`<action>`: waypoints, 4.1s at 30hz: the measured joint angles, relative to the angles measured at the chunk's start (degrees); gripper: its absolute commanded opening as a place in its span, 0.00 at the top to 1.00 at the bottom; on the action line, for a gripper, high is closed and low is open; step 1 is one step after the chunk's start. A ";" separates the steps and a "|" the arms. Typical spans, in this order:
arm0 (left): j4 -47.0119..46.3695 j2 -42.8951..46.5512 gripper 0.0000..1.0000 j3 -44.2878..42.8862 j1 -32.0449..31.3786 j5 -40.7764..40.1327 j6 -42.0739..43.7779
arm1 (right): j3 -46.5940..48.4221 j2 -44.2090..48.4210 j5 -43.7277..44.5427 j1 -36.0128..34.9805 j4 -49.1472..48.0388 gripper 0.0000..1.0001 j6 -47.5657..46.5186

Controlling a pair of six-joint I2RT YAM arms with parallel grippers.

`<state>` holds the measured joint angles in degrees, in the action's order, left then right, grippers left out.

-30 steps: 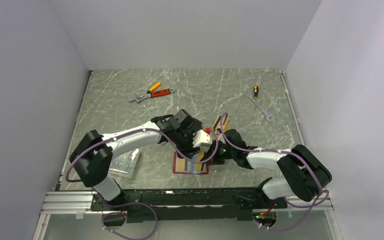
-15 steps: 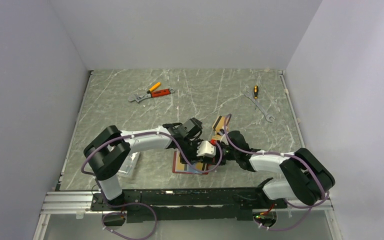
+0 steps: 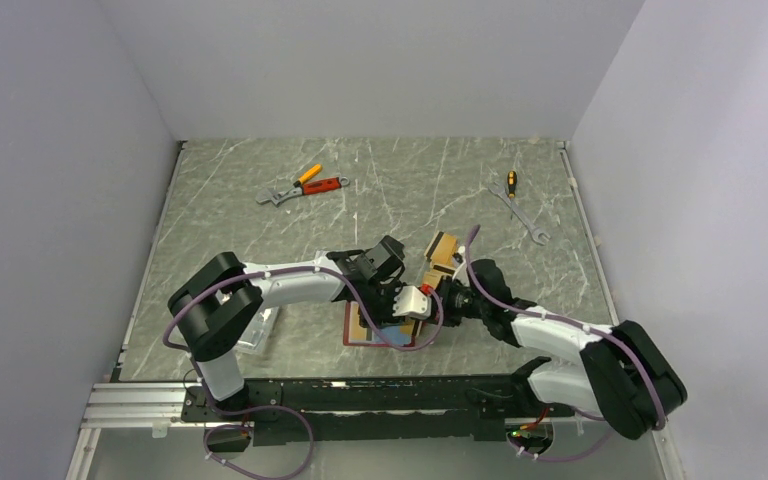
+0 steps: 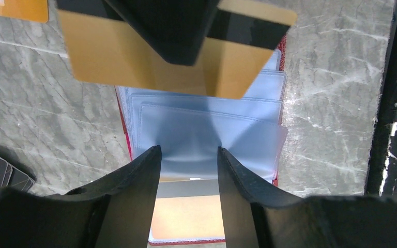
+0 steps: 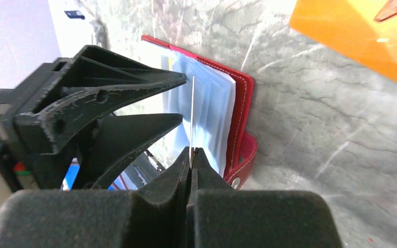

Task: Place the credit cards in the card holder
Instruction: Turn over the card slot in the card holder, then insert the credit card into the card holder.

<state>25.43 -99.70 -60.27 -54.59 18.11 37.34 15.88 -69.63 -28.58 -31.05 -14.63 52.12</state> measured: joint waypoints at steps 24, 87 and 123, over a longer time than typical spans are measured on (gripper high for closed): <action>1.92 2.36 0.50 0.15 0.09 -1.14 -0.70 | -0.50 -5.79 -0.59 -0.90 -4.44 1.00 1.27; 3.50 10.05 0.57 11.74 10.80 0.33 6.97 | 8.11 -20.48 -6.32 -7.82 -9.99 1.00 0.79; 3.72 10.08 0.61 11.69 9.44 -1.18 8.07 | 16.06 -29.64 -15.52 -3.76 -7.02 1.00 -5.79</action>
<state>29.15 -89.62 -48.58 -45.15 16.93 45.41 31.94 -99.26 -44.10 -34.81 -21.65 46.33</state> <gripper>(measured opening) 0.398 0.008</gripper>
